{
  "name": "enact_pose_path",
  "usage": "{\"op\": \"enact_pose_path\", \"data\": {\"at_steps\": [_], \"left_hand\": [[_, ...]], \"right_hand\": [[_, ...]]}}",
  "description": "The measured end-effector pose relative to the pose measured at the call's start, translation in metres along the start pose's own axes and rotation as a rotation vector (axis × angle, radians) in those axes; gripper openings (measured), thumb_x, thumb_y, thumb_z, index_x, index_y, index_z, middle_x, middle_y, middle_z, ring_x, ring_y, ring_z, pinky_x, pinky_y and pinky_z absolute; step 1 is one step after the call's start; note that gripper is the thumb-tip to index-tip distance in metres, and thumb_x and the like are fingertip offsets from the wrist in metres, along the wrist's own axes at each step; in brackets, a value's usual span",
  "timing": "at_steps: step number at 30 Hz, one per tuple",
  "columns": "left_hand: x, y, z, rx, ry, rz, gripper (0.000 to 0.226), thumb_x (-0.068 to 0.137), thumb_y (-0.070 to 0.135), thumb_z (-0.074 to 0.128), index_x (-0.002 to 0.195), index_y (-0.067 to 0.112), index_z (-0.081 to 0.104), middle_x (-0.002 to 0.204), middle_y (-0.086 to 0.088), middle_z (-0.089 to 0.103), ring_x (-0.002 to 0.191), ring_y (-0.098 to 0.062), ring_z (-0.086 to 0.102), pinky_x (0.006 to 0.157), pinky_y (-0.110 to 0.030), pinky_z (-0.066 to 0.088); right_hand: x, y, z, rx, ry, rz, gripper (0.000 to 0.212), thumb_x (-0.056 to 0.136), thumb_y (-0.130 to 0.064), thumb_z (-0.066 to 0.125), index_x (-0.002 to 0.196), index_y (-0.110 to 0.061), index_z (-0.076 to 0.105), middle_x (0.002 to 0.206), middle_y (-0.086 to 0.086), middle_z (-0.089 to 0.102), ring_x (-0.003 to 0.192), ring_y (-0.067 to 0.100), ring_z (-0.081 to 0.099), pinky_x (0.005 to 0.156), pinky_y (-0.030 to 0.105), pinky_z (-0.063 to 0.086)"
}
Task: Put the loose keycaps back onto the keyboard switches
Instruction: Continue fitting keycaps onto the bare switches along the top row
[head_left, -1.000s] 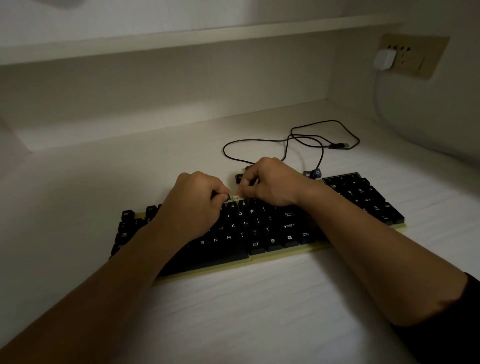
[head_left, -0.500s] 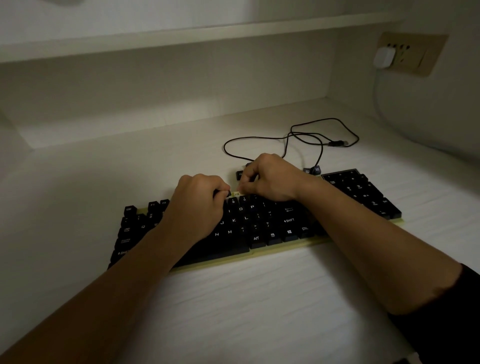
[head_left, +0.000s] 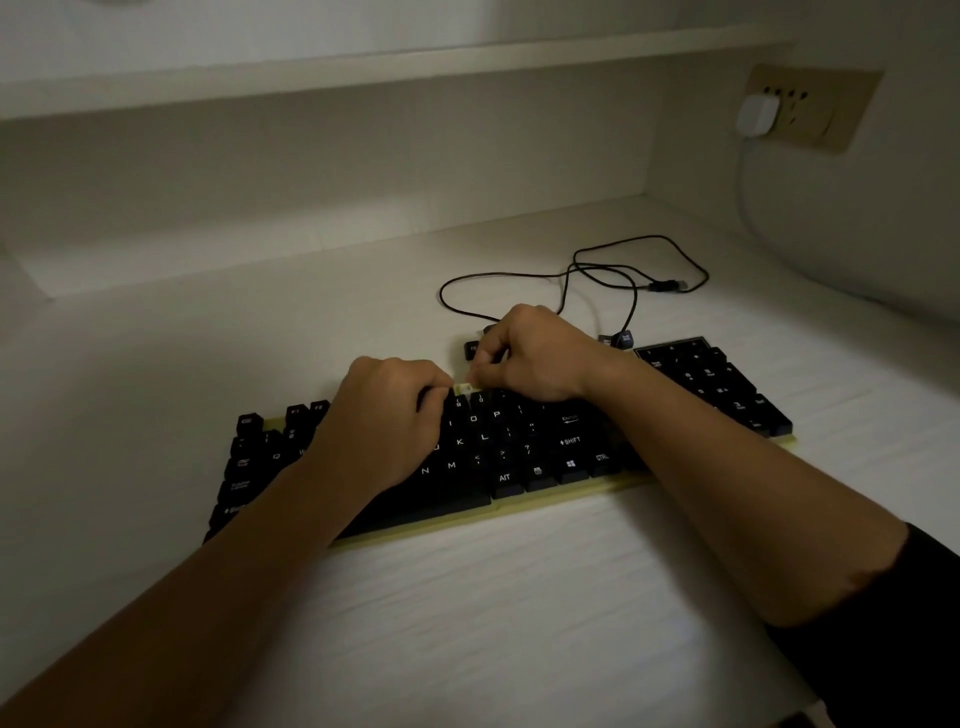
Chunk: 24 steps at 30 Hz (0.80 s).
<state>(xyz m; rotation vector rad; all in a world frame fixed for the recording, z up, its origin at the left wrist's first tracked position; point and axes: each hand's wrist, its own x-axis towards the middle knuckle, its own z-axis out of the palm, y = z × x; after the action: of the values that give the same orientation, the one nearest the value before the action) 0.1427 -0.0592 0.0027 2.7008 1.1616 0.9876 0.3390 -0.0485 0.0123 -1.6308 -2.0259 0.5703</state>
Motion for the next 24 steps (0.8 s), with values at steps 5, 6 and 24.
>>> {"op": "enact_pose_path", "data": {"at_steps": [5,6,24], "left_hand": [[0.0,0.003,-0.001,-0.006,0.045,-0.006,0.022,0.081,0.006,0.054,0.085,0.009,0.075,0.077,-0.004,0.076,0.066,-0.022,0.07,0.071,-0.035,0.058],[0.001,0.003,-0.001,-0.004,0.051,-0.007,0.026,0.078,0.002,0.051,0.086,0.007,0.075,0.081,-0.006,0.076,0.07,-0.024,0.072,0.073,-0.036,0.059],[0.058,-0.012,0.003,0.039,-0.348,-0.329,0.04,0.086,0.012,0.056,0.125,0.018,0.061,0.126,-0.002,0.064,0.114,-0.018,0.06,0.098,-0.03,0.048]], "right_hand": [[-0.001,0.003,0.001,0.022,-0.002,-0.005,0.015,0.087,-0.027,0.073,0.078,-0.017,0.079,0.081,-0.004,0.076,0.079,0.009,0.069,0.082,0.032,0.058],[0.0,0.003,0.0,0.018,-0.001,-0.009,0.015,0.087,-0.027,0.073,0.078,-0.017,0.079,0.082,-0.005,0.076,0.079,0.008,0.069,0.083,0.032,0.058],[-0.004,0.007,-0.014,0.084,-0.01,0.022,0.017,0.091,-0.022,0.067,0.08,-0.016,0.078,0.084,-0.004,0.075,0.081,0.012,0.069,0.077,0.028,0.057]]}}
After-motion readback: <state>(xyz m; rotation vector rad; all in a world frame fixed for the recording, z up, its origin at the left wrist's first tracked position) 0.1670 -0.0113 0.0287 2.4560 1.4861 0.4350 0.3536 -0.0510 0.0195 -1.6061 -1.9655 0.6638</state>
